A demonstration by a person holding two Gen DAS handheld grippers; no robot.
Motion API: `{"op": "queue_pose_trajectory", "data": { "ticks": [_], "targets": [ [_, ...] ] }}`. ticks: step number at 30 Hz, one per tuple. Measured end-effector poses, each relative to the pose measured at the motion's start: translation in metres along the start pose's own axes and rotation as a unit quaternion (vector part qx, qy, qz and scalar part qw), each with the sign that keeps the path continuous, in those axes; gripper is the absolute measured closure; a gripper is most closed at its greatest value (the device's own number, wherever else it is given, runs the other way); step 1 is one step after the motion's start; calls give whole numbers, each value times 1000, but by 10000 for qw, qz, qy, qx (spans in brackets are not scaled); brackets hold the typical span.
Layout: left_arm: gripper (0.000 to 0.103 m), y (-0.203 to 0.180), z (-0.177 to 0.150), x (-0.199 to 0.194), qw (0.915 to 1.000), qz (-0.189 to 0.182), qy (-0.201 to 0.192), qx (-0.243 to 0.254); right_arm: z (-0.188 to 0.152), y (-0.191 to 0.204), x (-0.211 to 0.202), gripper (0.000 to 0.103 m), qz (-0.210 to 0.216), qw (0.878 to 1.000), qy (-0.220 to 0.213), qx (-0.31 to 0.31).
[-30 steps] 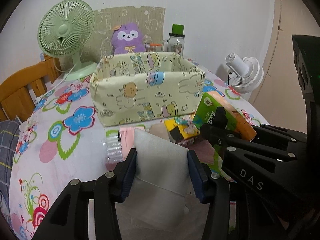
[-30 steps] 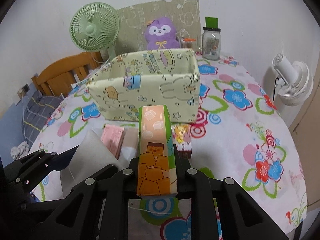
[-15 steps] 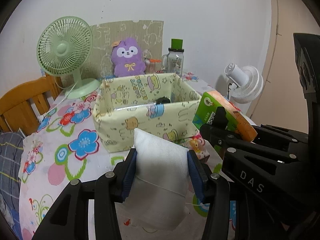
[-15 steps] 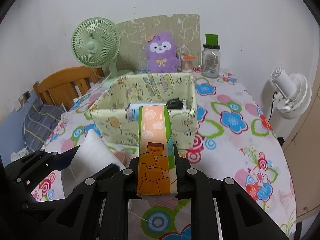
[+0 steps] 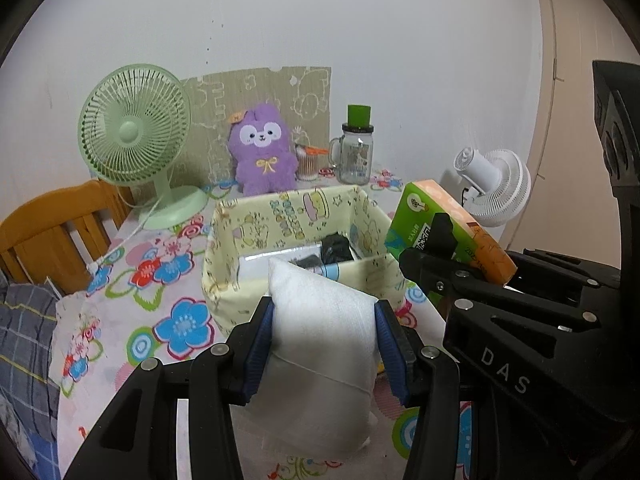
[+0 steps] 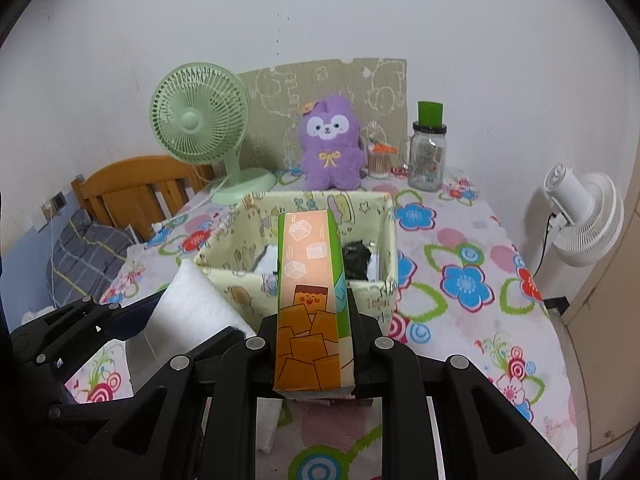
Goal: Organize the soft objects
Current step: 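Carry the green pack and white cloth with both grippers over the yellow box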
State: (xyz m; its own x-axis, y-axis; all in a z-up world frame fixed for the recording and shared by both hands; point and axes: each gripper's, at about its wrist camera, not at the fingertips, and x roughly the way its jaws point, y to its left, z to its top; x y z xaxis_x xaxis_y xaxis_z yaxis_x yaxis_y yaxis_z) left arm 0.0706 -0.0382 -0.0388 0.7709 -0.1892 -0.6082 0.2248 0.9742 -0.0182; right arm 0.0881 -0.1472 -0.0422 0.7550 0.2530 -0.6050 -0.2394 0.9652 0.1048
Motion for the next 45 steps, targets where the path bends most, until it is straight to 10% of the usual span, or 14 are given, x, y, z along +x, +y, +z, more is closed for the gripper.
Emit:
{"op": "queue_pose_trajectory", "data": {
  "ticks": [45],
  "targets": [
    [51,40,79,72,9994,233,-238,45,83,-10,85,81,58,9995,-302,115]
  ]
}}
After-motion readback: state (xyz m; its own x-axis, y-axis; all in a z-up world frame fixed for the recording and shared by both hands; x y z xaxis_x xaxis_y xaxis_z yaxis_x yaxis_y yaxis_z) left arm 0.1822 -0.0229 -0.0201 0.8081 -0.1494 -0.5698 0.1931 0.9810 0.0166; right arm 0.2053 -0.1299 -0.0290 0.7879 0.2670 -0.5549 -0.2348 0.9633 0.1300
